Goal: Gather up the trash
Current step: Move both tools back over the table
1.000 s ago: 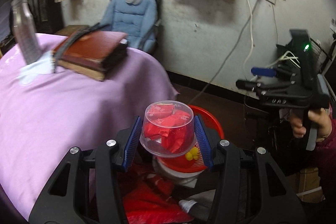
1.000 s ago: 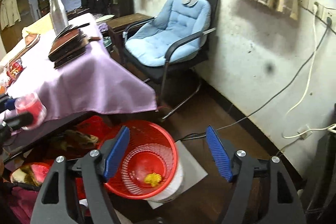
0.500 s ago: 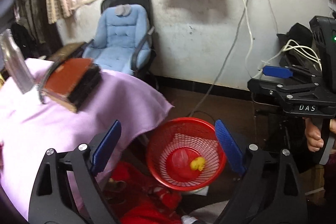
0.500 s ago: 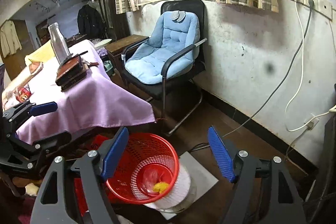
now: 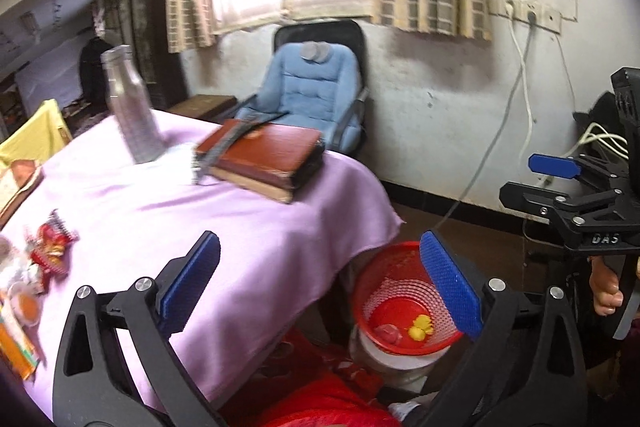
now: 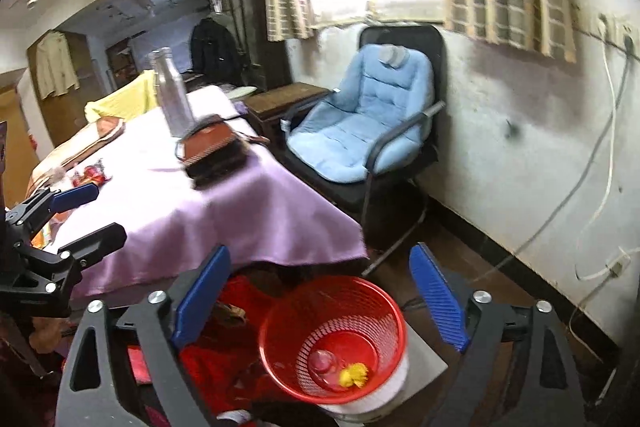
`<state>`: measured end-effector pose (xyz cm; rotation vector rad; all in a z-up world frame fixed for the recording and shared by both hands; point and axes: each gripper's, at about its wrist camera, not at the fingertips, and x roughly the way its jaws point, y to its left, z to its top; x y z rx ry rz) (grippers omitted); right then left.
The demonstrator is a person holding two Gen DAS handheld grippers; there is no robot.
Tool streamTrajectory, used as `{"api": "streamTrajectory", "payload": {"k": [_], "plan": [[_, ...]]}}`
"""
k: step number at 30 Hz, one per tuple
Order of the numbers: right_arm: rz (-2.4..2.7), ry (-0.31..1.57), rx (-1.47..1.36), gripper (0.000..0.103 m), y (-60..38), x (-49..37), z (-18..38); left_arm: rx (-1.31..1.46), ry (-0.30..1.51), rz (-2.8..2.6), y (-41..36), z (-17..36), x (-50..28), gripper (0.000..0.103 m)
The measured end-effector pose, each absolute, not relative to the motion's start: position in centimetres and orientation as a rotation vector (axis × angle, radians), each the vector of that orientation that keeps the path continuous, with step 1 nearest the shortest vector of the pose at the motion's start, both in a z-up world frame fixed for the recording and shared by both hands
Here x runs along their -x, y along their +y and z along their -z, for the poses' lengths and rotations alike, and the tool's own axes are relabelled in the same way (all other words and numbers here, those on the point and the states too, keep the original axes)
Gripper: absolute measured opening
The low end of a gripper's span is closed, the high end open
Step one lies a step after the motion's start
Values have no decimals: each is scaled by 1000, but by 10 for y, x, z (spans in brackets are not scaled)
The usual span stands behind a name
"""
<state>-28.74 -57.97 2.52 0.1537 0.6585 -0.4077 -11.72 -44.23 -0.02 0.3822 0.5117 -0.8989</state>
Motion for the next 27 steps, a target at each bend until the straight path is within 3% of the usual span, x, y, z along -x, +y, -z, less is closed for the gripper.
{"api": "streamTrajectory", "payload": {"k": [27], "plan": [[-13,681,-36,95,-392,158,-43,-108,515,484,-220,-7,49,96]]}}
